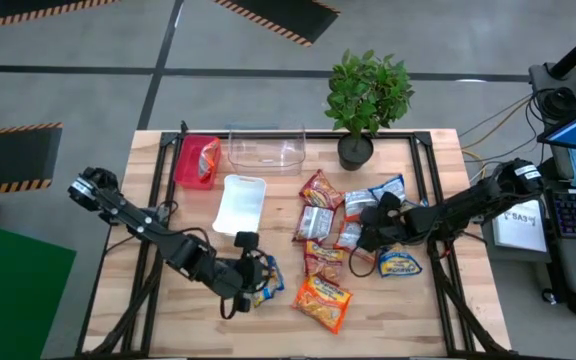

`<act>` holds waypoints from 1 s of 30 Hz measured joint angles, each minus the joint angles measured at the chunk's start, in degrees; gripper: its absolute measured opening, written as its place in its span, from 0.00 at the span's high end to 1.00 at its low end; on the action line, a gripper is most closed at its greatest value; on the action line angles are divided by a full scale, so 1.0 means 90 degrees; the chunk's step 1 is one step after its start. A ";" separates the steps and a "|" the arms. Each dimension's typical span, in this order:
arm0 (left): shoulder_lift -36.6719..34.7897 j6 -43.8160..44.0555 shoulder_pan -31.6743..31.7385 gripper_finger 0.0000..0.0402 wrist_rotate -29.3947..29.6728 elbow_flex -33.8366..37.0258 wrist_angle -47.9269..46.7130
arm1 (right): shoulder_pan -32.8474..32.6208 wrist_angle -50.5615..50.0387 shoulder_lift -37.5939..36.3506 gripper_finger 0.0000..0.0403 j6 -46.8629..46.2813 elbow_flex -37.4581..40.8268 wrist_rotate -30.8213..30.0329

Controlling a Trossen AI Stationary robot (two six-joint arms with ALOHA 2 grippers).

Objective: Sort Maruchan noodles
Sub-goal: Put the orange noodle pack into the red bin

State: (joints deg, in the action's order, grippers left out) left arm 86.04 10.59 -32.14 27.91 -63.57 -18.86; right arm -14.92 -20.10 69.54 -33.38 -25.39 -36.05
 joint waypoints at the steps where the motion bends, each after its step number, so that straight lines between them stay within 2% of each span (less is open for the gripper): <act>1: 0.0000 -0.0004 0.0005 0.90 0.0011 0.0007 0.0057 | 0.0007 0.0068 0.0000 0.46 0.0002 0.0072 0.0002; 7: 0.0002 -0.0394 0.0009 0.90 0.0244 0.0047 0.0667 | 0.0118 0.1229 -0.0007 0.63 0.0019 0.0624 -0.0094; 13: 0.0002 -0.0724 0.0045 0.90 0.0244 0.0052 0.1166 | 0.0163 0.1773 -0.0005 0.94 -0.0003 0.0839 0.0018; 17: 0.0002 -0.0941 0.0084 0.90 0.0244 0.0053 0.1487 | 0.0163 0.1742 -0.0037 0.97 -0.0005 0.0638 0.0341; 24: 0.0002 -0.1122 0.0387 0.90 0.0508 0.0055 0.2037 | 0.0163 0.1738 -0.0483 0.98 -0.0065 0.0096 0.1015; 30: 0.0002 -0.1142 0.0540 0.90 0.0506 0.0055 0.1989 | 0.0035 0.1759 -0.1155 0.98 -0.0299 -0.0055 0.1088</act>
State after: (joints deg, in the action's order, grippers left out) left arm 86.06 0.31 -27.28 32.46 -63.07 -0.96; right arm -14.61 -4.27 59.14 -36.07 -25.89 -26.26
